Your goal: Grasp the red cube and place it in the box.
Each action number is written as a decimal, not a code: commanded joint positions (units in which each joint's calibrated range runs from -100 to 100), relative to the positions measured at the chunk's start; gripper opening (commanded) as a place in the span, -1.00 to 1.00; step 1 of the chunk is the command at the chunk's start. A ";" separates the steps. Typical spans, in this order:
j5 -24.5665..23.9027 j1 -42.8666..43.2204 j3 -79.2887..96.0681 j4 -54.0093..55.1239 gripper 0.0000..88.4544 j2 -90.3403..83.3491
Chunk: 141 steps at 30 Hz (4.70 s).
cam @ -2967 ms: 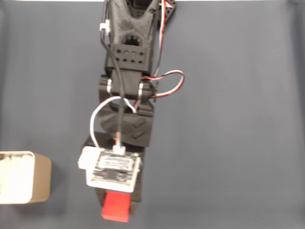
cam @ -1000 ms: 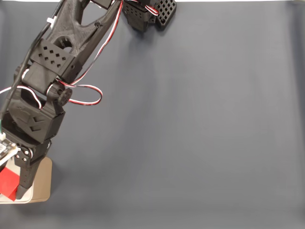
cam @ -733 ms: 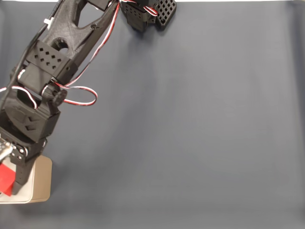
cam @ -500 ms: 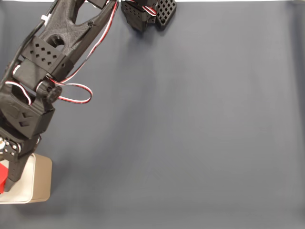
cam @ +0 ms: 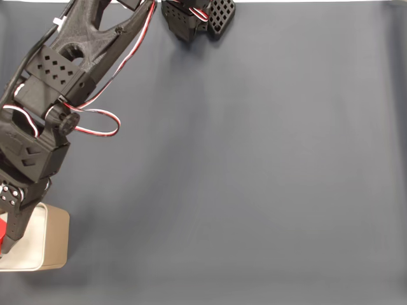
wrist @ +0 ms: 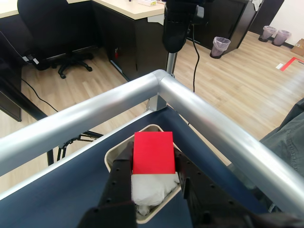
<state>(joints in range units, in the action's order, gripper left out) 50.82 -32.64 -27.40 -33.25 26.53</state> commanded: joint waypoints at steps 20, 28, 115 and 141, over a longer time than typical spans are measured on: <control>0.34 -0.31 -1.71 0.22 -0.49 -2.79; -0.59 -0.53 -2.17 0.30 0.17 -3.22; -3.17 34.70 127.21 -31.17 -1.00 -125.06; -2.59 33.56 127.21 -42.48 -1.00 -126.53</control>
<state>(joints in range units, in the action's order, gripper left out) 48.03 1.78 99.37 -74.07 -100.00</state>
